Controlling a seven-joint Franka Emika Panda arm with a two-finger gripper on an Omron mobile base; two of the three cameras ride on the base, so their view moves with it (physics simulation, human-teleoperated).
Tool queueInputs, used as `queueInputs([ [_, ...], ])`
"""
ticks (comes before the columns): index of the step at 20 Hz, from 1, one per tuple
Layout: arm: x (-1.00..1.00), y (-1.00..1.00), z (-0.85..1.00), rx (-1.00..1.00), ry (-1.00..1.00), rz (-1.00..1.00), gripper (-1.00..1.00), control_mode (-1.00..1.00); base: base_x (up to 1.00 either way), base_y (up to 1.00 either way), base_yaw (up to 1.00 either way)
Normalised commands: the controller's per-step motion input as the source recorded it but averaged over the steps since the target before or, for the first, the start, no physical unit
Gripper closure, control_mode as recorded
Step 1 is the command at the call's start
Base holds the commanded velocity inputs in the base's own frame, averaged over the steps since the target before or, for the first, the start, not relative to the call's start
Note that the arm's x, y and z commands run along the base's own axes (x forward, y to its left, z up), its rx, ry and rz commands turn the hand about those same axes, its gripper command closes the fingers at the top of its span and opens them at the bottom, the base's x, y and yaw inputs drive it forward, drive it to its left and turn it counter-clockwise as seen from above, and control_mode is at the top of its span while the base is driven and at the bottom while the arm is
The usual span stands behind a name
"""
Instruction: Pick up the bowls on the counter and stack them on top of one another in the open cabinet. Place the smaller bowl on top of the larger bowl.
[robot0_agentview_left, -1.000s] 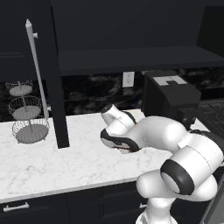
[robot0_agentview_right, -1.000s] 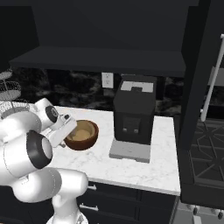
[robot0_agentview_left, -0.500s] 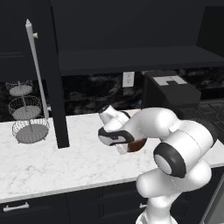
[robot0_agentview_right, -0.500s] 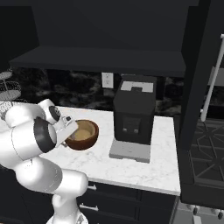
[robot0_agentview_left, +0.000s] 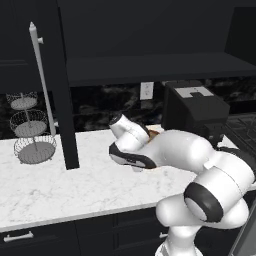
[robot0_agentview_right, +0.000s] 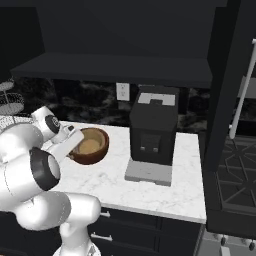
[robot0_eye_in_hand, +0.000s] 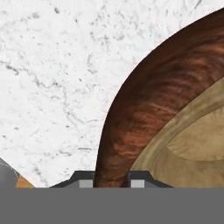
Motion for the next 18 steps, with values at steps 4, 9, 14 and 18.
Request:
queueInputs([
  [4, -0.96, 0.0, 1.0, 0.02, -0.4, 0.05, 1.0, -1.0, 0.0, 0.0, 0.0],
  [9, -0.85, -0.09, 1.0, 0.04, -0.37, 0.0, 1.0, -1.0, 0.0, 0.0, 0.0],
  [14, -0.67, -0.02, 1.0, 0.01, -0.33, 0.0, 1.0, -1.0, 0.0, 0.0, 0.0],
  [18, -0.57, 0.0, 1.0, 0.0, -0.25, 0.0, 1.0, -1.0, 0.0, 0.0, 0.0],
])
